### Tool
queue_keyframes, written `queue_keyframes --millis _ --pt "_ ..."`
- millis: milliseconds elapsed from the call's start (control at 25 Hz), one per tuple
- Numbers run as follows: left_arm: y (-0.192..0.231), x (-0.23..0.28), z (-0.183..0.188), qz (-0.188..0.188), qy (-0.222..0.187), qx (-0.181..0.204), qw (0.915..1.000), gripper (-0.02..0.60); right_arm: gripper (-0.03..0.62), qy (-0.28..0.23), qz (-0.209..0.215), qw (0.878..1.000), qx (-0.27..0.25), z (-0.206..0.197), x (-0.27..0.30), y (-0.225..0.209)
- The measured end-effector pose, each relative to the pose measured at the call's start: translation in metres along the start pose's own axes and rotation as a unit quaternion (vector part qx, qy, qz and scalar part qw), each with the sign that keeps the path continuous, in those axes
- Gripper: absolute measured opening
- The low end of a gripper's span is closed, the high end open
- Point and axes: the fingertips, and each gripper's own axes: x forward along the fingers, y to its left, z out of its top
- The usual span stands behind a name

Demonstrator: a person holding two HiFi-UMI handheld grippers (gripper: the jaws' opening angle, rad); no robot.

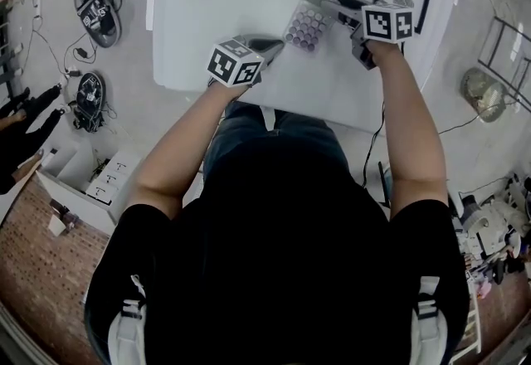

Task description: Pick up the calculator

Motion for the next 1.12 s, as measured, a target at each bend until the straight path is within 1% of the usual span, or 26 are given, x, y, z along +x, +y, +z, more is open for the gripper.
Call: queue_keyframes --millis 280,400,520,680,800,880,960,1120 --pt "0.002 0.004 -0.001 -0.007 0.014 -0.003 0.9999 0.018 0.212 0.043 0.01 0.999 -0.006 -0.007 0.007 0.003" --pt "0.001 0.004 -0.002 -0.01 0.016 -0.007 0.9998 0.018 0.193 0.048 0.016 0.999 0.014 -0.008 0.008 0.003" --pt "0.0 0.004 -0.002 -0.014 0.014 -0.009 0.9998 0.018 0.183 0.055 0.033 0.997 0.043 -0.01 0.009 0.006" --pt "-0.005 0.006 0.0 -0.017 0.016 -0.003 0.9997 0.018 0.157 0.037 0.047 0.994 0.089 -0.006 0.007 0.008" --pt "-0.004 0.007 -0.001 -0.02 0.018 -0.001 0.9997 0.018 0.126 0.035 0.055 0.992 0.11 -0.009 0.011 0.011" --pt "-0.003 0.008 -0.001 -0.02 0.017 -0.004 0.9996 0.018 0.117 0.031 0.066 0.989 0.125 -0.009 0.014 0.012" --pt "0.001 0.006 -0.002 -0.022 0.014 -0.008 0.9996 0.018 0.115 0.025 0.07 0.988 0.135 -0.007 0.019 0.014" --pt "0.007 0.001 -0.005 -0.026 0.009 -0.016 0.9995 0.018 0.112 0.018 0.07 0.988 0.137 -0.007 0.024 0.019"
